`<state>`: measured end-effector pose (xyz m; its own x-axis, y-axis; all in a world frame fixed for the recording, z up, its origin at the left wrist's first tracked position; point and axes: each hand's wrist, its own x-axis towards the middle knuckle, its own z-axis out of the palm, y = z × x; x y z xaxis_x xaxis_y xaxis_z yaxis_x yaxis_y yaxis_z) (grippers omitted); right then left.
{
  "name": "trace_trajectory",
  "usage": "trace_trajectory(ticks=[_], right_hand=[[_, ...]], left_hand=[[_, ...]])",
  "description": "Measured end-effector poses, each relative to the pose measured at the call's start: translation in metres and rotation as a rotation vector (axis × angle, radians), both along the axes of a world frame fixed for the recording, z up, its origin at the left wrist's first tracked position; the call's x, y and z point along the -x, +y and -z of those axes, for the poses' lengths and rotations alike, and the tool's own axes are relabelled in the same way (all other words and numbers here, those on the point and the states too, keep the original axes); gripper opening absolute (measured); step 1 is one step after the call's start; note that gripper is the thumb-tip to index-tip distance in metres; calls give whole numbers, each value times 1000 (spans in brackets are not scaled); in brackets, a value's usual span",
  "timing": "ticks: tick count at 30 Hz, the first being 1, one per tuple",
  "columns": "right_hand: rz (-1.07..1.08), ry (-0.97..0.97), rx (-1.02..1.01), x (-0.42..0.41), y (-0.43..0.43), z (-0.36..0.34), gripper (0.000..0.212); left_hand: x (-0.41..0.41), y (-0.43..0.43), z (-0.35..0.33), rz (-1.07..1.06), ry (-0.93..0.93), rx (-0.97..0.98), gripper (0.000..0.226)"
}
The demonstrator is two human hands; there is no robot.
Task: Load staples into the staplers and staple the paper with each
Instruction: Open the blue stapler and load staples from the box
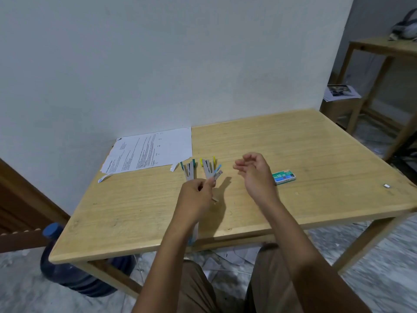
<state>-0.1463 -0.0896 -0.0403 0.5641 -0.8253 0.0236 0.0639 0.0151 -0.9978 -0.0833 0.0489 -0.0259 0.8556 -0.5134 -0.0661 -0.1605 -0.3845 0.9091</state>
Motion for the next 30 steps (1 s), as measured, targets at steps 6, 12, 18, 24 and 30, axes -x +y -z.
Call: trace_trajectory(ticks=[6,12,18,24,30], right_hand=[[-288,585,680,-6,-25,13,42],[-254,428,676,11,-35,-1,28],[154,518,624,67,-64,-16,24],[121,914,543,82,-77,2,39],[244,782,635,81,-63,14,28]], left_hand=[[7,-7,11,79,-260,-223,40],[6,-15,18,48,-416,-304,34],[1,-18,28,29,-555,-377,36],[2,-20,28,9,-686,-428,35],[14,-23,22,-62,-794,-300,27]])
